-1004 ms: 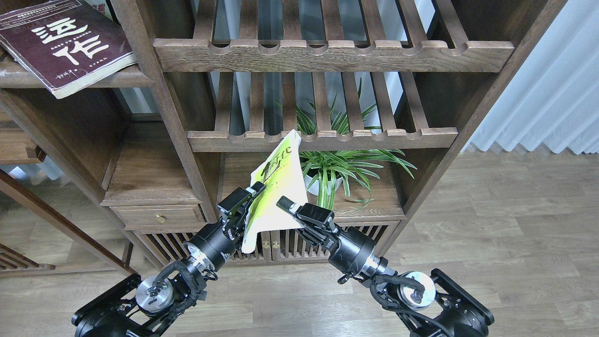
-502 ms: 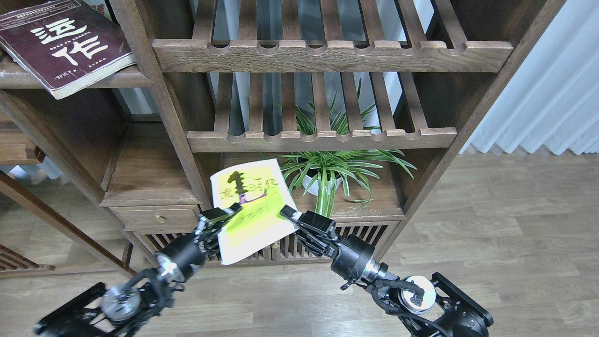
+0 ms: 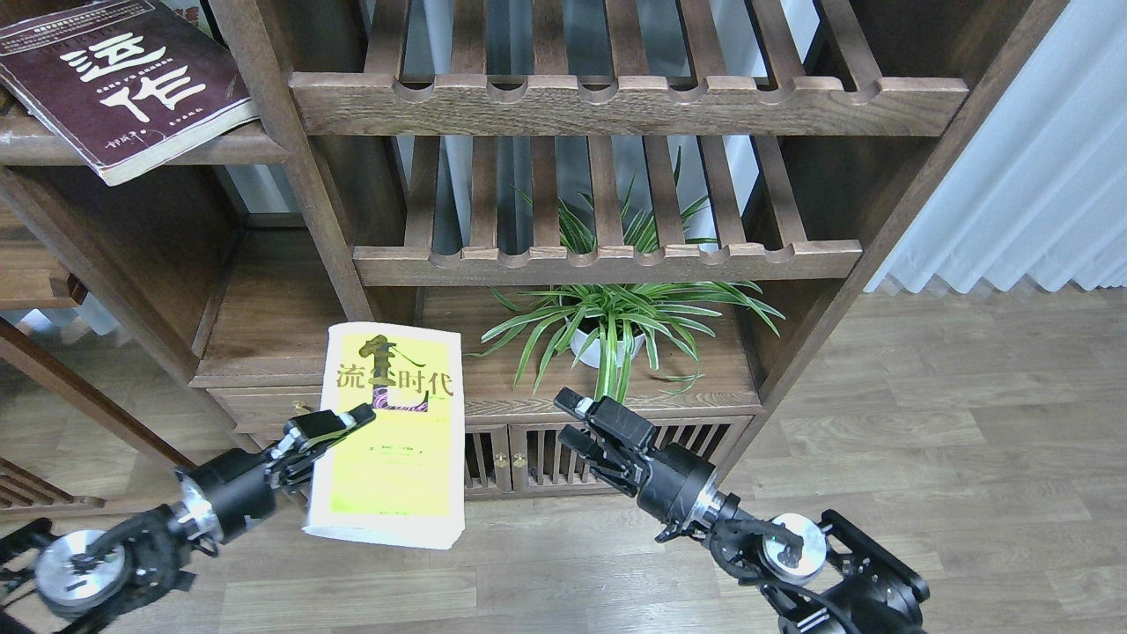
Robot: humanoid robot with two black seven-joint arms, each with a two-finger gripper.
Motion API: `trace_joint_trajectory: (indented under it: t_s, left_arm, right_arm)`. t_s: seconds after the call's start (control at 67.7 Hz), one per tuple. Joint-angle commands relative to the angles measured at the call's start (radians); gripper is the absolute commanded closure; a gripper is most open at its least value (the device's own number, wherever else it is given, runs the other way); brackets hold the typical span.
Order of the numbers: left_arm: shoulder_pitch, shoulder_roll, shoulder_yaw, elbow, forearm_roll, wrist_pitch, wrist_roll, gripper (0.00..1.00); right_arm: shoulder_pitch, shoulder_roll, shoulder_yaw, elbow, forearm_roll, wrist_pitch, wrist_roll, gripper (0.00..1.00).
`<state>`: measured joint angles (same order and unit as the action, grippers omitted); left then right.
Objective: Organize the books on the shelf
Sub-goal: 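Carry the yellow-green book with the left gripper up to the side shelf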
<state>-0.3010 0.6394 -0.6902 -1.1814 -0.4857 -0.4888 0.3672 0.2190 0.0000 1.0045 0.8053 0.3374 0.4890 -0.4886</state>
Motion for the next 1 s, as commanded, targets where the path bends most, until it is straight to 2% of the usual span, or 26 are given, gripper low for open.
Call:
trace_joint_trajectory:
  t_s: [0.0,0.266,0.576,0.99]
  left_arm:
    - [0.000,0.089,-0.009,-0.060,0.012,0.000,0.007,0.98]
    - [-0.013,0.341,-0.031,-0.227,0.018,0.000,0.010,0.98]
    - [-0.036,0.474,-0.103,-0.326,0.018,0.000,0.016,0.98]
    - [-0.224,0.612,-0.167,-0.351,0.016,0.000,0.016,0.98]
  right_arm:
    - [0.006,0.000,-0.001,-0.003,0.000,0.000,0.000,0.07]
    - [0.039,0.000,-0.003,-0.018,0.000,0.000,0.000,0.07]
    - [0.062,0.000,-0.003,-0.040,0.000,0.000,0.000,0.07]
    - [0.069,0.000,-0.003,-0.044,0.000,0.000,0.000,0.07]
